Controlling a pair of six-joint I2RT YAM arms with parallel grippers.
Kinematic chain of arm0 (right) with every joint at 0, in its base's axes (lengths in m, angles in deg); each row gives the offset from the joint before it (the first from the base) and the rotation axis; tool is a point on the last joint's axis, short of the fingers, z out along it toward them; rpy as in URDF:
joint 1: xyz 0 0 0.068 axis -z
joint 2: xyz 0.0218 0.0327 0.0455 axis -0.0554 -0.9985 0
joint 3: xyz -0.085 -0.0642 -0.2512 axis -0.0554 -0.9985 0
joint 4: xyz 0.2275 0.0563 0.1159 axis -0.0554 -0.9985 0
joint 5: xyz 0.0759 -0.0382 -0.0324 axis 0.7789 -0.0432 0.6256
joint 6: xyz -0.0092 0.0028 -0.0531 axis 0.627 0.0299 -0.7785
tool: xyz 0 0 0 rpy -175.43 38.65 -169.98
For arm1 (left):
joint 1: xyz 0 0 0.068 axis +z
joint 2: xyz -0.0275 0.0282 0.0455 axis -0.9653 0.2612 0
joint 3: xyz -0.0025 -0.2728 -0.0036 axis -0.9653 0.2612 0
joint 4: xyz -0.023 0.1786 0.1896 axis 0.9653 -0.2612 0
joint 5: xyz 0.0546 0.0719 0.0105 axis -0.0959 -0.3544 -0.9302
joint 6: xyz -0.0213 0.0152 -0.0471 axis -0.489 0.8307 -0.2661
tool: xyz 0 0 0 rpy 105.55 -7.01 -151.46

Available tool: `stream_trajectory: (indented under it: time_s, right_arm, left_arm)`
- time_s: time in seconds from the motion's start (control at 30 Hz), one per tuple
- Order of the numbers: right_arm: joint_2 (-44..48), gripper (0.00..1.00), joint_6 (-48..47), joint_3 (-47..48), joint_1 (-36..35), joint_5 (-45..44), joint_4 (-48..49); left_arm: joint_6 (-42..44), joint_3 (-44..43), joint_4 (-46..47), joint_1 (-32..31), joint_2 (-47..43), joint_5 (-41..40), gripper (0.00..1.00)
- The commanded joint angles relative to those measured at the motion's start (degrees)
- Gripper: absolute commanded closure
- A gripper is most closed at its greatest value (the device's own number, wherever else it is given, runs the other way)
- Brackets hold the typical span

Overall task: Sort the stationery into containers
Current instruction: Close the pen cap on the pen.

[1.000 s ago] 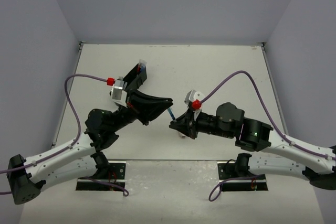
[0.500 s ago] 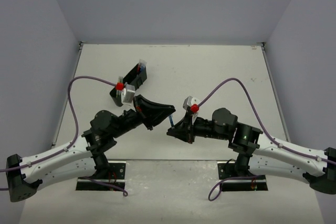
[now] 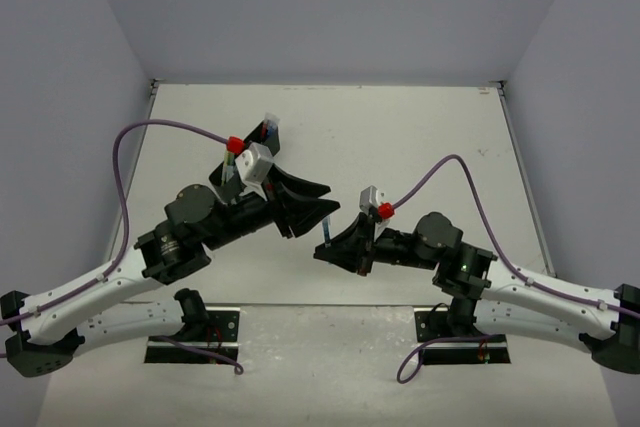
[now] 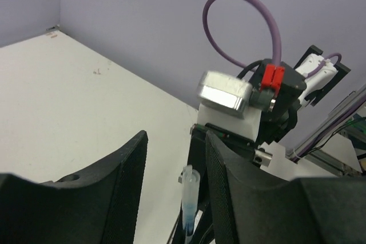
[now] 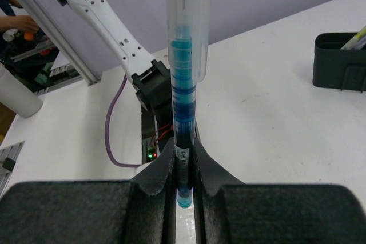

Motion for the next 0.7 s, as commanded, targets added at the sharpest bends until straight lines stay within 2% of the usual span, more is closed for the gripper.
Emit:
stream_trajectory:
  time_s: [0.0,0.07,0.33,0.4,0.43,0.5,0.67]
  right_arm:
    - [0.14,1.00,-0.24,-1.43,-0.03,0.69,3.30]
    - [0.49,1.00,-0.24,-1.64,-0.03,0.18,3.26]
    - [3.26,1.00,-1.06,-1.14,-0.03,-1.67,1.86]
    - [3.75,1.00,-1.38,-1.03,-0.03,-1.79,1.54]
    - [3.91,1.00,-1.46,-0.95,-0.03,-1.86,1.30]
    - [4.08,1.00,-1.54,-0.54,-0.03,-2.04,1.05]
    - [4.08,1.00,-1.72,0.33,-0.03,-2.64,0.19]
  left_arm:
    - [3.11,-3.61,-1.35,-0.16,0.39,2.07,0.54]
    - [3.26,-3.75,-1.32,-0.16,0.35,3.91,0.58]
    - [3.85,-1.02,-4.33,-0.16,-1.03,7.20,0.58]
    - [3.95,-0.12,-4.00,-0.16,-1.53,8.95,0.65]
    - [3.88,0.28,-3.83,-0.16,-1.46,9.44,0.65]
    - [3.55,1.27,-3.45,-0.16,-1.38,9.76,0.75]
    - [3.03,2.84,-0.12,-0.16,-0.71,12.62,0.85]
